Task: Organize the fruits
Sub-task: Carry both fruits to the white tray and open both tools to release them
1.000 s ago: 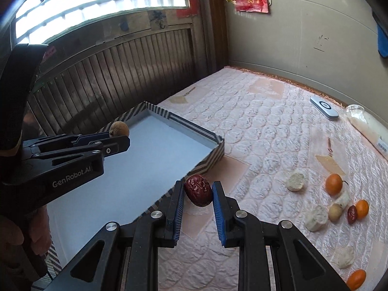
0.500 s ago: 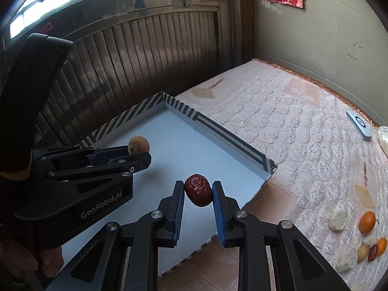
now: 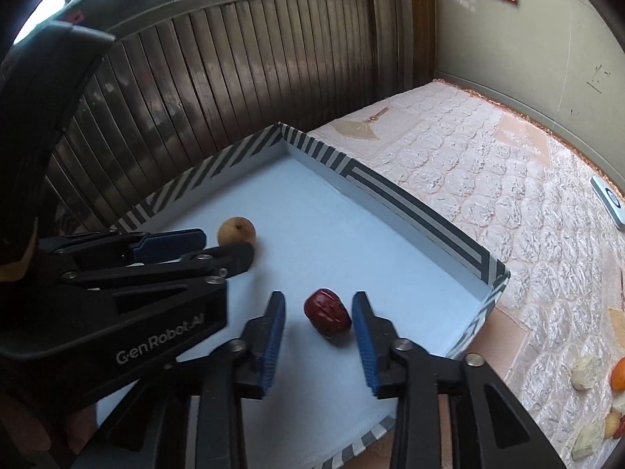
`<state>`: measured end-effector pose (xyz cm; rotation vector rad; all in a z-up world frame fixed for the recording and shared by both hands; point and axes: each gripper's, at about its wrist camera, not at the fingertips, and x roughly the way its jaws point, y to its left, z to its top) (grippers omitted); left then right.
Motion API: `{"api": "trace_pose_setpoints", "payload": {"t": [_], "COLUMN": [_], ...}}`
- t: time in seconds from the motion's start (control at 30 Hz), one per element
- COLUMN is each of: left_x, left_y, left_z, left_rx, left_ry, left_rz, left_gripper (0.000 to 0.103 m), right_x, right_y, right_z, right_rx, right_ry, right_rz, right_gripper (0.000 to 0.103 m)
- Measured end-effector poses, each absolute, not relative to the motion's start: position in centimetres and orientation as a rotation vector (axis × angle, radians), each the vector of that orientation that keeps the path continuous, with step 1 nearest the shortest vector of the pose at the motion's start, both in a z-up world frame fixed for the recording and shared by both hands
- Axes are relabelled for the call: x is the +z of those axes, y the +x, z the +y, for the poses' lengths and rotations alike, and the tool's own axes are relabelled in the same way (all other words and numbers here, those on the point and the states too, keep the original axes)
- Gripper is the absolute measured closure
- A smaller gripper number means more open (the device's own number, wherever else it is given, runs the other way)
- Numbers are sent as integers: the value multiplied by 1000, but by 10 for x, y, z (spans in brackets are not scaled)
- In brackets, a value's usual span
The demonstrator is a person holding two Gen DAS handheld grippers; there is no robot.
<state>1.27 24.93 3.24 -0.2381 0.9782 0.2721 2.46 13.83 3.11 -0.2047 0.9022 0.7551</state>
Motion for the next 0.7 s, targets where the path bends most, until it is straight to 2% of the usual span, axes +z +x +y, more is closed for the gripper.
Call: {"api": "trace_pose_setpoints", "payload": {"t": [0.3, 0.7], "left_x": [57, 80], "left_y": [-13, -34], "left_z": [227, 139], "left_rx": [244, 50], "left_ry": [-202, -110], "left_rz": [897, 849], "left_gripper": [39, 39], "right_x": [61, 80], "right_y": [-9, -44], "right_z": [92, -8], "right_rx": [717, 517], "right_ry": [-120, -77], "right_rz": [813, 742], "right_gripper": [65, 62]}}
